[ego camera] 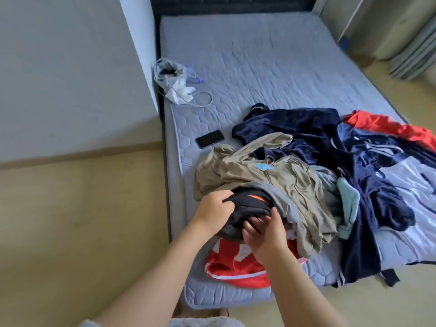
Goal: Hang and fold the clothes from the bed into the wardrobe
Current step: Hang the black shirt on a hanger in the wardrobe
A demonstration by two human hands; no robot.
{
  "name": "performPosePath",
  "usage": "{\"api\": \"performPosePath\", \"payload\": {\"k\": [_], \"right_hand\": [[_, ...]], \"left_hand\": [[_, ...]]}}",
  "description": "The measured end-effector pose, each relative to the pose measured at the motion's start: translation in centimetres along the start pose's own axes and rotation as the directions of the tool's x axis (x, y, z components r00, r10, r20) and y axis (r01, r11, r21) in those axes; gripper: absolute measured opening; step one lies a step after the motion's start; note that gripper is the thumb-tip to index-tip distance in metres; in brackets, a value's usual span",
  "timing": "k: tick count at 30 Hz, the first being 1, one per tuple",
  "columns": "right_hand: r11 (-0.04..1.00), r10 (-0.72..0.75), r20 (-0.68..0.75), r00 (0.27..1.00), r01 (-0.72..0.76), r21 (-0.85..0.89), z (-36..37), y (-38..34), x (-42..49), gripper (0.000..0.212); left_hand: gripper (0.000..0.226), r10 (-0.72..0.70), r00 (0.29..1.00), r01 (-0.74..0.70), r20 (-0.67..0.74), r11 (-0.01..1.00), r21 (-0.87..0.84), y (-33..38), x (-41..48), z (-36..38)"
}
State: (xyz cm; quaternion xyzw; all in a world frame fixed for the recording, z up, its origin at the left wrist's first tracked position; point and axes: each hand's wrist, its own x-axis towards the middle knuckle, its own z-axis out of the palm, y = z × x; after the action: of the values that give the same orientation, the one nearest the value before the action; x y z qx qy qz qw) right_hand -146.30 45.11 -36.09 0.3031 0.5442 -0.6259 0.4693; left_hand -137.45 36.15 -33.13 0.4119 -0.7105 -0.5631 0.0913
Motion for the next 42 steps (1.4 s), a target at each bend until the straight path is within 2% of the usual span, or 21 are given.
{"api": "performPosePath", "payload": {"k": [3,8,10,12,15,18,20,23,24,25,26,27,28,29,30,31,32,34,37,40,42], "right_hand": [[0.991,-0.06,0.065,0.996,0.052,0.119,1.2,-3.0,-2.1,0.047],[0.98,-0.068,0.169,0.983,0.034,0.196,3.6,-5.5,-5.3,0.011],[0.971,-0.072,0.182,0.981,0.028,0.238,4.7,-6.5,-6.7,0.016],[0.965,-0.119,0.198,0.973,0.067,0.255,6.0,-7.6,-8.2,0.018],[0.951,-0.232,0.312,0.921,0.148,0.27,8.8,-9.4,-11.2,0.015],[0.908,-0.412,0.456,0.789,0.311,0.282,11.5,-11.2,-15.3,0.024],[0.853,-0.519,0.578,0.63,0.423,0.306,12.6,-12.4,-18.7,0.027],[0.752,-0.596,0.739,0.314,0.541,0.376,13.6,-13.9,-23.2,0.03],[0.716,-0.611,0.754,0.24,0.574,0.397,13.8,-14.3,-24.1,0.032],[0.672,-0.637,0.742,0.206,0.62,0.405,14.0,-14.5,-24.3,0.034],[0.624,-0.676,0.704,0.218,0.678,0.389,14.2,-14.6,-24.0,0.036],[0.588,-0.716,0.639,0.279,0.735,0.338,14.3,-14.3,-22.9,0.037],[0.591,-0.737,0.555,0.387,0.767,0.25,14.5,-13.8,-21.1,0.036],[0.647,-0.712,0.462,0.529,0.75,0.138,14.5,-12.9,-18.8,0.033],[0.733,-0.64,0.363,0.677,0.68,0.025,14.3,-11.7,-16.3,0.029],[0.806,-0.554,0.268,0.788,0.589,-0.065,13.7,-10.1,-13.5,0.025],[0.85,-0.481,0.185,0.857,0.507,-0.14,12.8,-8.3,-10.8,0.02],[0.883,-0.383,0.088,0.92,0.392,-0.257,10.5,-4.6,-6.4,0.018],[0.892,-0.302,0.036,0.953,0.296,-0.341,8.7,-2.0,-4.2,0.021],[0.881,-0.341,0.032,0.939,0.332,-0.337,9.8,-3.4,-4.9,0.023],[0.883,-0.381,0.078,0.921,0.387,-0.267,11.1,-5.0,-6.3,0.023]], "left_hand": [[0.035,0.077,0.995,-0.086,-0.056,0.983,-0.161,3.8,-0.9,-3.0],[0.027,0.268,0.962,-0.274,-0.056,0.953,-0.127,9.3,-2.2,-6.8],[0.019,0.307,0.95,-0.313,-0.065,0.942,-0.122,10.8,-2.5,-7.8],[0.014,0.291,0.945,-0.319,-0.148,0.919,-0.232,12.0,-2.8,-8.9],[0.027,0.239,0.918,-0.371,-0.318,0.803,-0.467,14.6,-3.0,-11.0],[0.031,0.279,0.855,-0.5,-0.437,0.67,-0.549,18.2,-3.7,-13.5],[0.033,0.316,0.792,-0.598,-0.523,0.58,-0.554,20.3,-4.6,-15.4],[0.03,0.357,0.74,-0.672,-0.57,0.427,-0.605,21.5,-5.2,-18.0],[0.03,0.376,0.745,-0.667,-0.551,0.416,-0.618,21.4,-5.1,-18.6],[0.032,0.386,0.756,-0.654,-0.528,0.444,-0.612,21.0,-4.8,-19.0],[0.035,0.383,0.776,-0.63,-0.502,0.51,-0.585,20.3,-4.4,-19.0],[0.035,0.356,0.802,-0.59,-0.48,0.603,-0.537,19.2,-3.8,-18.8],[0.035,0.309,0.825,-0.533,-0.472,0.704,-0.47,17.9,-3.1,-18.5],[0.035,0.251,0.843,-0.457,-0.475,0.8,-0.389,16.3,-2.4,-18.0],[0.032,0.192,0.861,-0.365,-0.471,0.878,-0.31,14.5,-1.6,-17.4],[0.028,0.121,0.883,-0.255,-0.454,0.935,-0.248,12.5,-0.8,-16.6],[0.027,0.036,0.902,-0.137,-0.43,0.969,-0.206,10.3,-0.2,-15.7],[0.035,-0.127,0.911,0.047,-0.393,0.977,-0.207,6.0,0.6,-14.2],[0.036,-0.289,0.878,0.211,-0.382,0.949,-0.233,1.6,0.7,-13.3],[0.027,-0.336,0.868,0.255,-0.365,0.933,-0.253,0.9,0.9,-13.7],[0.024,-0.298,0.88,0.201,-0.37,0.939,-0.278,2.1,0.9,-14.4]]}}
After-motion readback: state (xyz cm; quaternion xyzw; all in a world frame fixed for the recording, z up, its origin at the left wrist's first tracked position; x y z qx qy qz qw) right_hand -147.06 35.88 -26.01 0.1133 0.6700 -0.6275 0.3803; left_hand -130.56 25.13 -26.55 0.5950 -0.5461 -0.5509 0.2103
